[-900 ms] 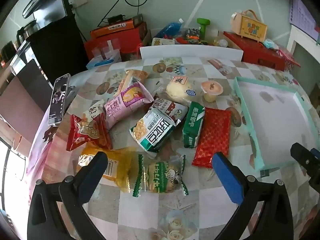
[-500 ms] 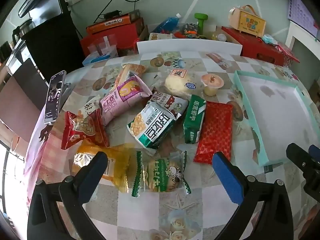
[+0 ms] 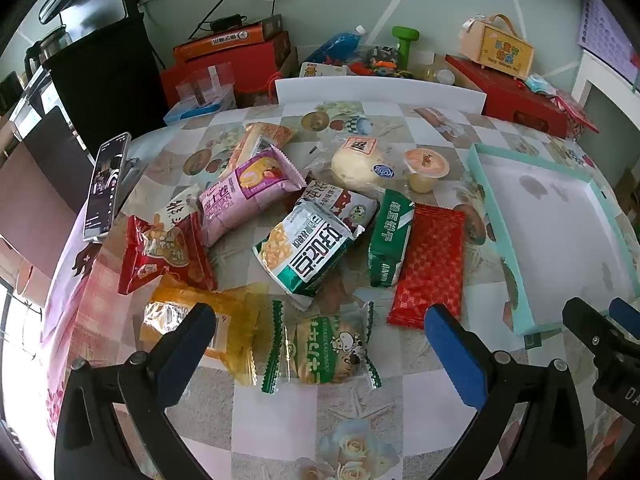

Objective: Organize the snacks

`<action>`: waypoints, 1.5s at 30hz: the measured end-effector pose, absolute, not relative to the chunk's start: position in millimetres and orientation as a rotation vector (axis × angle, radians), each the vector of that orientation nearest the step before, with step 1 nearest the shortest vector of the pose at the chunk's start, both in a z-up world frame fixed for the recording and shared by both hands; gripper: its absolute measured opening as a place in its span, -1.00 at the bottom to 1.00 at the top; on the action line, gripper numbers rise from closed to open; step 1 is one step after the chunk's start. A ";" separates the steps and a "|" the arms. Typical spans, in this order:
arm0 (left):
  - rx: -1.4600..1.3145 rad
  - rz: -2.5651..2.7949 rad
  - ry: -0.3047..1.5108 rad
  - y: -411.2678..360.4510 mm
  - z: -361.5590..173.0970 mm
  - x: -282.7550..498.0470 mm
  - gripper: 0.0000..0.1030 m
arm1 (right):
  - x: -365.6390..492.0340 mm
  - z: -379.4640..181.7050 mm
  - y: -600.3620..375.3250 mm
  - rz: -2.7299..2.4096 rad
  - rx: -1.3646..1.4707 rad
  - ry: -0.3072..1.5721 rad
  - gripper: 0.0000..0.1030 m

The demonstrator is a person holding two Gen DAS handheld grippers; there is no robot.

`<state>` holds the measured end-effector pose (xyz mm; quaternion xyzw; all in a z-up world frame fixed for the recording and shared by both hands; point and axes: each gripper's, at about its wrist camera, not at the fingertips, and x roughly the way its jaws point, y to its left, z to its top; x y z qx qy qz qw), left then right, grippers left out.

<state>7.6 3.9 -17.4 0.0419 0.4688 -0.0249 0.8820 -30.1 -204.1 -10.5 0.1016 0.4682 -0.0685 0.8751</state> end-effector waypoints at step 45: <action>0.089 -0.022 1.017 9.7 -26.6 11.9 1.00 | -30.7 -13.8 -207.0 -0.142 0.237 0.981 1.00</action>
